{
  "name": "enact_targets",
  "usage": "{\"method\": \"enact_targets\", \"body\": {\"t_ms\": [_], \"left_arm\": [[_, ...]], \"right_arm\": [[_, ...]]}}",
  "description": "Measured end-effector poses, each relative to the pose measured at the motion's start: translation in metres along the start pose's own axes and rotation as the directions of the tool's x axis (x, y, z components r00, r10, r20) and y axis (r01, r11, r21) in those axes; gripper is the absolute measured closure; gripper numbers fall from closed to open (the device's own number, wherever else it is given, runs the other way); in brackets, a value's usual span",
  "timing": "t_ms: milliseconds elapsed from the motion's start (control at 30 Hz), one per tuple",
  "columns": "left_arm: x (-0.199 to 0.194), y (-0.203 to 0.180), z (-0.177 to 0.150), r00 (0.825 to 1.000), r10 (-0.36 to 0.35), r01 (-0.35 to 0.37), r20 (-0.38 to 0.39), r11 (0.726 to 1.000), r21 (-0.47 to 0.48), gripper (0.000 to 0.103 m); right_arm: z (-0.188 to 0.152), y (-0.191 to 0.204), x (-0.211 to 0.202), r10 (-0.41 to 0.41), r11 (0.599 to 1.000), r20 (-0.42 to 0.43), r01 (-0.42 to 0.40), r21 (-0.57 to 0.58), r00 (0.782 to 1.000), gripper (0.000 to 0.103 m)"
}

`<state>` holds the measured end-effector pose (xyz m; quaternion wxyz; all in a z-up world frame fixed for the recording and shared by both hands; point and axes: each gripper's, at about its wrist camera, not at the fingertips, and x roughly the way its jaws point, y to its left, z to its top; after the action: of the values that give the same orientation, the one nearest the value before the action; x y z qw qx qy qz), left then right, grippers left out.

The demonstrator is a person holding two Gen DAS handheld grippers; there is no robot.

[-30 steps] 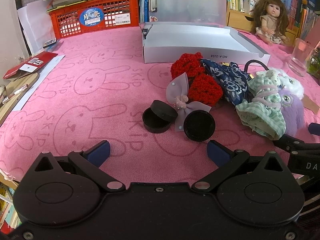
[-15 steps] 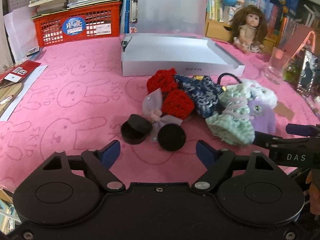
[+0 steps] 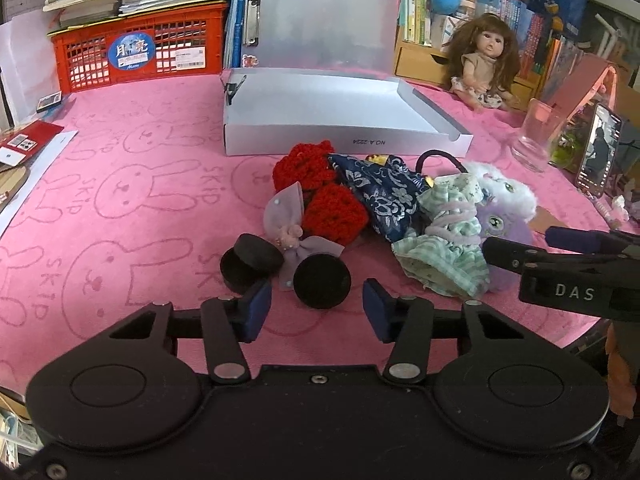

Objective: Organize objects
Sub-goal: 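Grasp the purple fuzzy plush with the right tool while the left tool grasps a black disc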

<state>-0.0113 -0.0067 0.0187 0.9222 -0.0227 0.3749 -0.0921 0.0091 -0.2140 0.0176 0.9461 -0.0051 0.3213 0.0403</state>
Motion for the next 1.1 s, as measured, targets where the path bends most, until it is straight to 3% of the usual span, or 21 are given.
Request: {"method": "enact_targets", "body": {"t_ms": [300,533,867,1000,1100], "left_arm": [[0.005,-0.005,0.002,1.0,0.011,-0.011,0.006,1.0,0.027,0.055],[0.004,-0.008,0.003,1.0,0.01,-0.011,0.025,0.999,0.043,0.073],[-0.008,-0.009,0.012,0.997,-0.001,-0.004,0.075,0.998,0.063,0.073],[-0.008,-0.007,0.013,0.997,0.006,-0.011,0.076,0.998,0.059,0.073],[-0.006,-0.006,0.011,0.998,0.01,-0.014,0.066,0.998,0.053,0.073]], "right_arm": [[0.001,0.009,0.005,0.015,0.999,-0.003,-0.015,-0.028,1.0,0.017],[0.0,0.012,0.006,0.031,0.999,-0.009,-0.031,-0.041,0.999,0.023],[0.01,0.01,-0.007,0.02,0.999,0.014,-0.019,-0.042,1.0,0.051],[0.01,0.009,-0.005,0.021,0.999,0.009,-0.021,-0.041,1.0,0.037],[0.005,0.011,-0.002,0.022,0.999,-0.003,-0.022,-0.047,1.0,0.032]]}}
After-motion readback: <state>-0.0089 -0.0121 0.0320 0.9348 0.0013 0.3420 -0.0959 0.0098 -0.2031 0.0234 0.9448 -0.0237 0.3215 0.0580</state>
